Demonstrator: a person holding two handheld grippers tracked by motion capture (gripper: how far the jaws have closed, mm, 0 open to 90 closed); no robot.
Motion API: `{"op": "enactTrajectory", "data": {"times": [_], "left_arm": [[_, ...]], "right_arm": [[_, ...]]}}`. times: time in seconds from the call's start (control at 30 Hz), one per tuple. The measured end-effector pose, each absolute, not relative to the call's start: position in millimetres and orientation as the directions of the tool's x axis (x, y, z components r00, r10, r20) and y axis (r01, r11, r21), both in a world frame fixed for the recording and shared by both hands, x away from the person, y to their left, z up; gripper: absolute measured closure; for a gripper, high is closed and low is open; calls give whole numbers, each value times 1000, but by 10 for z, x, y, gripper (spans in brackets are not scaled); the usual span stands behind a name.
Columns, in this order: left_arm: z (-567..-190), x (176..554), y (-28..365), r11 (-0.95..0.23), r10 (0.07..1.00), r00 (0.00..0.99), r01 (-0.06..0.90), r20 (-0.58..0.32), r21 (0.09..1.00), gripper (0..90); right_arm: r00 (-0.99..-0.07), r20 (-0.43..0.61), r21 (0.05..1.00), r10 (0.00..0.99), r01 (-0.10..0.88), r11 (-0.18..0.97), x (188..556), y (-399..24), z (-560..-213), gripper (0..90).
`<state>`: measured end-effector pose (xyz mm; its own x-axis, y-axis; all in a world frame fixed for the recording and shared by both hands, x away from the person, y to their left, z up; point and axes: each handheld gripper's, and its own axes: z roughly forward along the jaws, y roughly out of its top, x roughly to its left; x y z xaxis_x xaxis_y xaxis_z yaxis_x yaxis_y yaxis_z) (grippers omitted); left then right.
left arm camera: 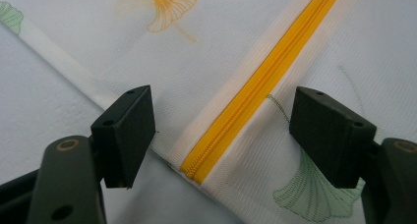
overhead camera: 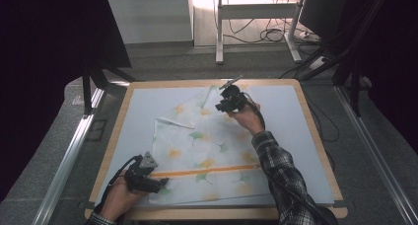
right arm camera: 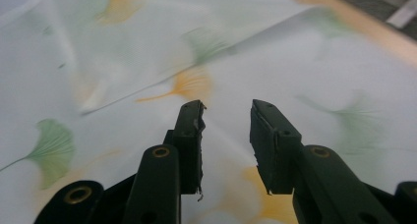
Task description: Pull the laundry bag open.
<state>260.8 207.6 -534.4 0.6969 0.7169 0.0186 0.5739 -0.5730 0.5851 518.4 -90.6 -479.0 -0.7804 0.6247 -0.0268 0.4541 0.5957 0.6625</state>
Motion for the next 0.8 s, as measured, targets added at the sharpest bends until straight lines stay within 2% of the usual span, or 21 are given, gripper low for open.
{"op": "enactTrajectory", "data": {"times": [0.07, 0.17, 0.27, 0.33, 0.4, 0.43, 0.47, 0.5, 0.57, 0.63, 0.73, 0.77, 0.8], "left_arm": [[-5344, 2608, 2076, -573, 717, 697, 574, 18, 585, 245], [-5344, 2608, 2076, -573, 717, 697, 574, 18, 585, 245], [-5344, 2606, 2076, -573, 717, 697, 574, 19, 586, 245], [-5344, 2606, 2076, -572, 717, 697, 574, 18, 586, 246], [-5344, 2605, 2077, -572, 717, 697, 574, 19, 586, 246], [-5345, 2605, 2076, -573, 717, 697, 573, 18, 586, 246], [-5345, 2606, 2077, -573, 716, 698, 573, 18, 586, 246], [-5345, 2609, 2079, -572, 716, 698, 574, 15, 585, 246], [-5347, 2612, 2080, -569, 718, 696, 577, 11, 586, 246], [-5346, 2613, 2080, -569, 718, 696, 578, 10, 585, 246], [-5345, 2612, 2078, -570, 718, 696, 577, 12, 584, 246], [-5345, 2612, 2078, -570, 718, 696, 577, 12, 584, 246], [-5347, 2612, 2079, -569, 718, 696, 578, 10, 585, 245]], "right_arm": [[-809, 4, 658, 588, 444, 608, 5063, -759, -4936, 620], [-838, 20, 667, 545, 418, 617, 4922, -516, -5066, 526], [-862, 41, 671, 505, 399, 625, 4836, -266, -5149, 475], [-871, 36, 665, 490, 386, 639, 4825, -129, -5197, 476], [-871, -17, 627, 490, 372, 684, 4841, -15, -5274, 506], [-869, -34, 640, 493, 360, 679, 4834, 2, -5279, 622], [-867, -30, 638, 497, 366, 677, 4838, 20, -5272, 781], [-859, -33, 630, 511, 379, 678, 4841, 39, -5260, 848], [-855, -34, 618, 517, 388, 683, 4851, 63, -5251, 865], [-853, -83, 588, 515, 376, 717, 4929, 198, -5140, 867], [-831, -79, 667, 551, 366, 649, 5076, 411, -4811, 856], [-822, -83, 706, 564, 351, 615, 5139, 535, -4651, 833], [-815, -83, 738, 574, 337, 585, 5194, 639, -4540, 764]]}}
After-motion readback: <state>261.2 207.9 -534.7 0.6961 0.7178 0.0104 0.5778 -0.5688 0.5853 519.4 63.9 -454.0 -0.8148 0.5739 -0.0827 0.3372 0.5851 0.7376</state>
